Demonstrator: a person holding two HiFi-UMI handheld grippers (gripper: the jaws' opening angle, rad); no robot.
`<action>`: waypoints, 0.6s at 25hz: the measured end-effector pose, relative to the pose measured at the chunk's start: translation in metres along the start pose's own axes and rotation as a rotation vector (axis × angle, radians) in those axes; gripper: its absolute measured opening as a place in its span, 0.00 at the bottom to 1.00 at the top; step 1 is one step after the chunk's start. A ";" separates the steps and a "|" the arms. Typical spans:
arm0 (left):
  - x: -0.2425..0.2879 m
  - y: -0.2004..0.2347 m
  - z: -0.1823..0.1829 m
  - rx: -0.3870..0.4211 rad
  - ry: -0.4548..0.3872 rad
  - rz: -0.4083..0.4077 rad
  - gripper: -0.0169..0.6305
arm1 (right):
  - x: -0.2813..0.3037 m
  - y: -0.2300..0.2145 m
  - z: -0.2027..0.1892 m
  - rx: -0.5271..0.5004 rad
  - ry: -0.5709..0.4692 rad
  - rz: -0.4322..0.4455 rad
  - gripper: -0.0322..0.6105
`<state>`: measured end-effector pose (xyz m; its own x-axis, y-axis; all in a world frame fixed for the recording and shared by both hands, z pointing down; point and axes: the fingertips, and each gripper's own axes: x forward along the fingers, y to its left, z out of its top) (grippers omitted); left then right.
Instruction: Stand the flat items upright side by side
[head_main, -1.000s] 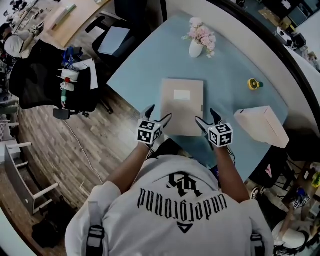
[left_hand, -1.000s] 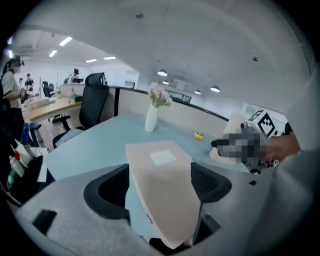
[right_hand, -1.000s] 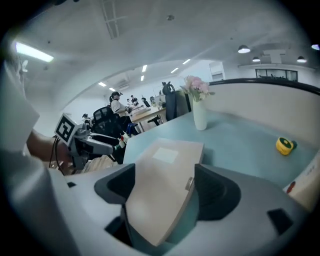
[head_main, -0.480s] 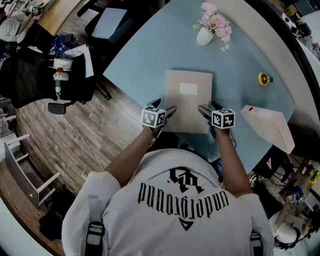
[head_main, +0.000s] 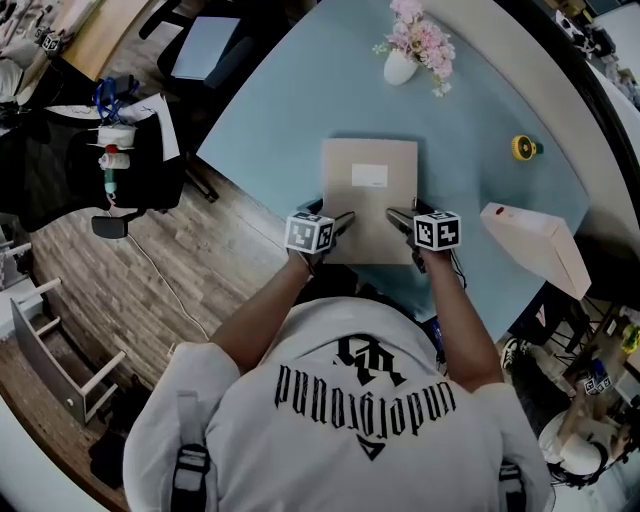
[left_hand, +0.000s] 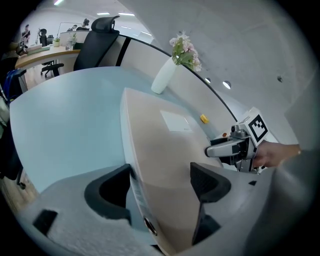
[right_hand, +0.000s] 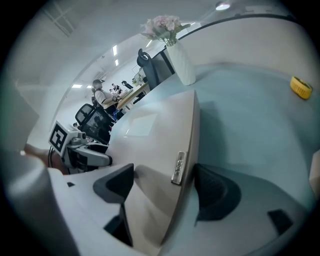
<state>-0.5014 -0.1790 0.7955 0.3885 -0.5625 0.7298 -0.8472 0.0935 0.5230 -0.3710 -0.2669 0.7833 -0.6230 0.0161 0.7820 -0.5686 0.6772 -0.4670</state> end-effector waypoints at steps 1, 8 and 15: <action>0.000 -0.001 0.000 0.001 0.002 0.004 0.62 | 0.000 0.000 0.000 0.002 -0.005 -0.002 0.64; -0.008 -0.026 0.002 0.085 -0.002 0.021 0.61 | -0.031 0.005 -0.009 -0.042 -0.072 -0.061 0.61; -0.015 -0.093 -0.004 0.237 -0.070 0.036 0.61 | -0.100 -0.002 -0.042 -0.120 -0.201 -0.175 0.60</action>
<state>-0.4269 -0.1755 0.7378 0.3379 -0.6186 0.7094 -0.9245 -0.0767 0.3735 -0.2853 -0.2389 0.7232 -0.6215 -0.2469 0.7435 -0.6168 0.7393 -0.2702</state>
